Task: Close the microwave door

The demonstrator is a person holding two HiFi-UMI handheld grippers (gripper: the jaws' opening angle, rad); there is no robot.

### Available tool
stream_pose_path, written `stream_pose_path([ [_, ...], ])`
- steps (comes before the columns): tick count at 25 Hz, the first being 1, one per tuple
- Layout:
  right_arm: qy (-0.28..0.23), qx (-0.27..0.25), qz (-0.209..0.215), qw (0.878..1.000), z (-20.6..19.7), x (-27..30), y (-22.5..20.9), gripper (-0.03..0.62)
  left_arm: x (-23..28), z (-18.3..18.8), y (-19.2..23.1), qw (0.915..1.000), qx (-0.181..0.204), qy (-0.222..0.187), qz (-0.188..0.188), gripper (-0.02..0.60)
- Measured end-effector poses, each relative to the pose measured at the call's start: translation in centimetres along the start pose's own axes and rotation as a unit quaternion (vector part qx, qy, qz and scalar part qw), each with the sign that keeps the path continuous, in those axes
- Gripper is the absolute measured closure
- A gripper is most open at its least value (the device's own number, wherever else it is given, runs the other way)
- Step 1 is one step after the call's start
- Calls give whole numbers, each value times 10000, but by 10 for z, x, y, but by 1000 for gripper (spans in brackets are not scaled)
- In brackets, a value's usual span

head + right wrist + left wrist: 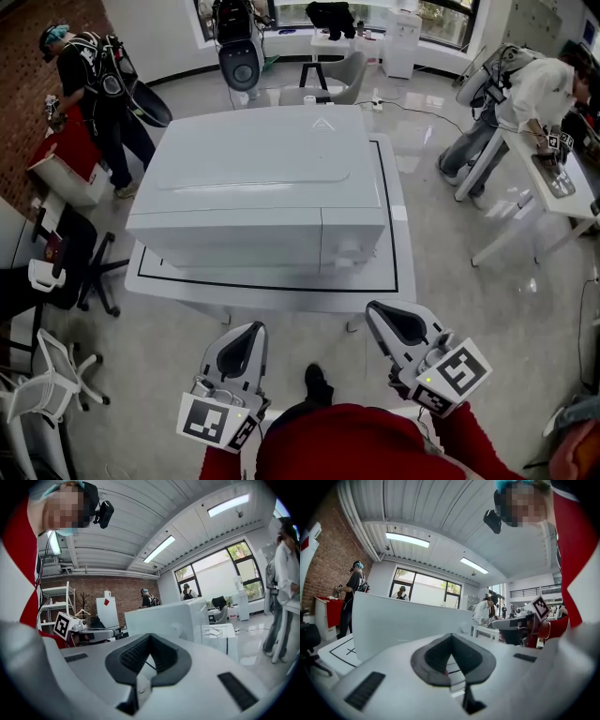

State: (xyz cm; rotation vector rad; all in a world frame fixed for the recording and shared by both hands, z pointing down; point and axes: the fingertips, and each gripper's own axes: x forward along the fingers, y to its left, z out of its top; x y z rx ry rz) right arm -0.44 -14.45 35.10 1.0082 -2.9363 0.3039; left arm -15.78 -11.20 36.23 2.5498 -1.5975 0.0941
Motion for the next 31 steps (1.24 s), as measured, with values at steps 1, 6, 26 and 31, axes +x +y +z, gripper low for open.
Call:
stream_pose_path([
  [1,-9,-3,15,10000,0,-1,1,582,-1,-1,-1,10000,-16,0,12,572],
  [6,-31,-105,50,9999,0,-3,6,582,-4,-2,-5,10000,-63,-18,49,572],
  [26,73,-157,-22,9998,-13,-3,6,582,-4,-5,-6,9999,-12,-44,133,572],
  [31,141,-151,-61,9998,-17,-2,2,582,-1,-8,-3,9999,-17,-1,141,572],
])
